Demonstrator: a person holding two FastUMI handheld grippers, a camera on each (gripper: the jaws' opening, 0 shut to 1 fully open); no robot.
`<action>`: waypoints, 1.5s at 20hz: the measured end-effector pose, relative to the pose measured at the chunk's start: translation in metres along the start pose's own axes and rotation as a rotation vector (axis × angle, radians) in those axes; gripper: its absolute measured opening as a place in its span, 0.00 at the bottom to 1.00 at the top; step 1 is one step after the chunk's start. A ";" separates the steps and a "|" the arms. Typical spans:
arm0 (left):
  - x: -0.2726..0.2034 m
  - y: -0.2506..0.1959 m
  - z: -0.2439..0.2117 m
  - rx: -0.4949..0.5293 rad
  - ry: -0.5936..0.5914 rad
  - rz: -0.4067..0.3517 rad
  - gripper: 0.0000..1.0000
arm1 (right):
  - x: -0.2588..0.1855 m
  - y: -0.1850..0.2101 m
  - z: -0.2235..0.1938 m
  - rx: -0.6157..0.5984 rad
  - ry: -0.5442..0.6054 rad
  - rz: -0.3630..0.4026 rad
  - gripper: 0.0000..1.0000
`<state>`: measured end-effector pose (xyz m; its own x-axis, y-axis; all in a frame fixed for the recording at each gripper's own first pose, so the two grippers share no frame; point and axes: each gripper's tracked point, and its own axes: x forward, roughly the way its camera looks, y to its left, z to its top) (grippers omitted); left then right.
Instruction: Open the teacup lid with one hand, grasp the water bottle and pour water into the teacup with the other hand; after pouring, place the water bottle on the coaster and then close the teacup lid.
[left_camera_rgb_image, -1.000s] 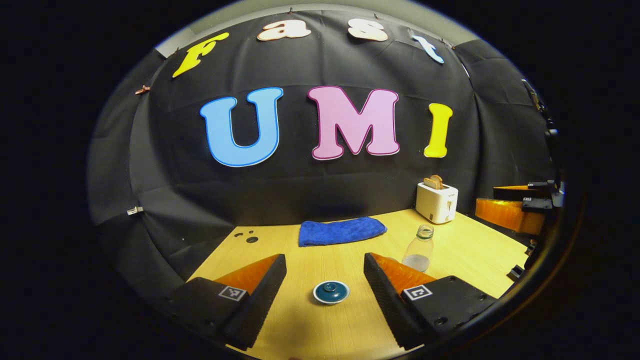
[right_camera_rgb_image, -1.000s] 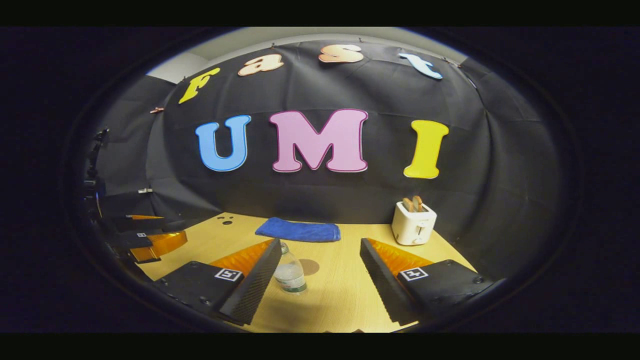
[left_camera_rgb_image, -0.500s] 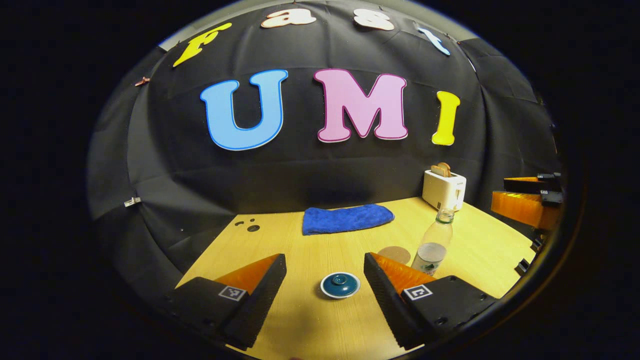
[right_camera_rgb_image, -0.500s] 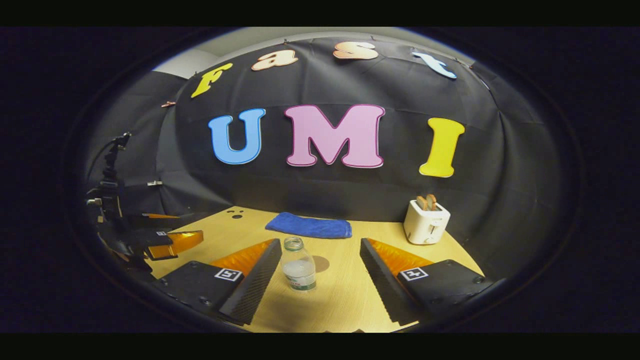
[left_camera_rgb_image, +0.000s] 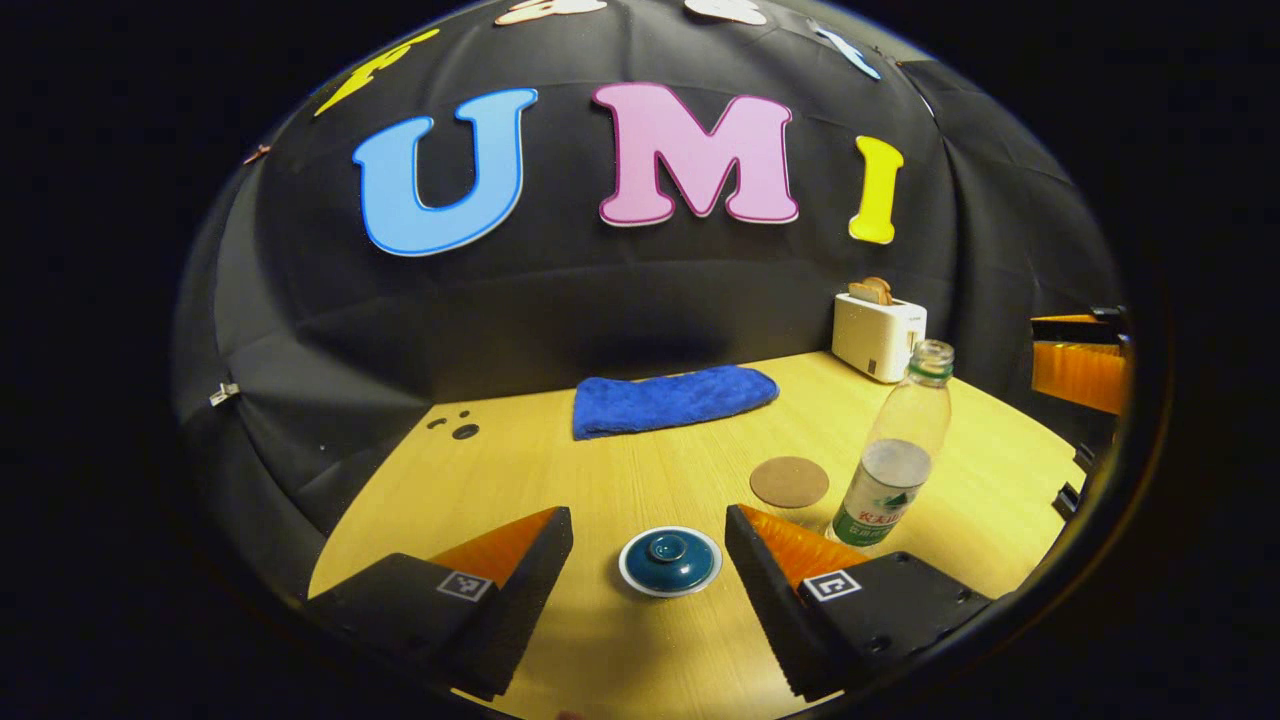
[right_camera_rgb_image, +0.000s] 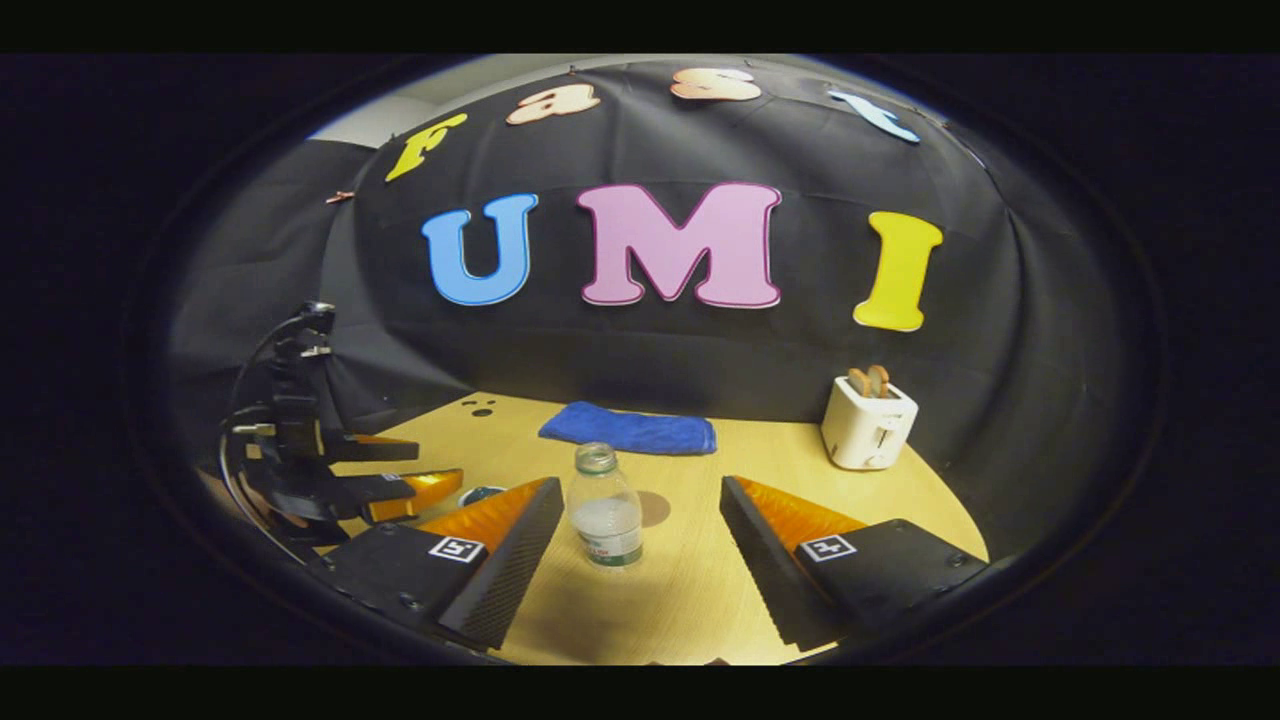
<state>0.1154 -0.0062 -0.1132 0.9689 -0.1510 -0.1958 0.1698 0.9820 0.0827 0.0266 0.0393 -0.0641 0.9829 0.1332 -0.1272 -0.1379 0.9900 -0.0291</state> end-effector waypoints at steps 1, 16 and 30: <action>0.010 -0.001 -0.007 0.001 0.009 -0.008 0.97 | 0.002 0.002 -0.005 -0.003 0.008 0.002 0.98; 0.058 -0.011 -0.055 0.047 0.051 -0.041 0.59 | 0.025 0.013 -0.062 0.009 0.097 0.026 0.98; 0.056 -0.014 -0.053 0.101 0.047 -0.039 0.31 | 0.037 0.024 -0.072 -0.013 0.085 0.040 0.98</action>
<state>0.1581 -0.0228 -0.1770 0.9522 -0.1808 -0.2462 0.2265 0.9587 0.1722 0.0508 0.0647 -0.1408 0.9628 0.1677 -0.2119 -0.1790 0.9832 -0.0349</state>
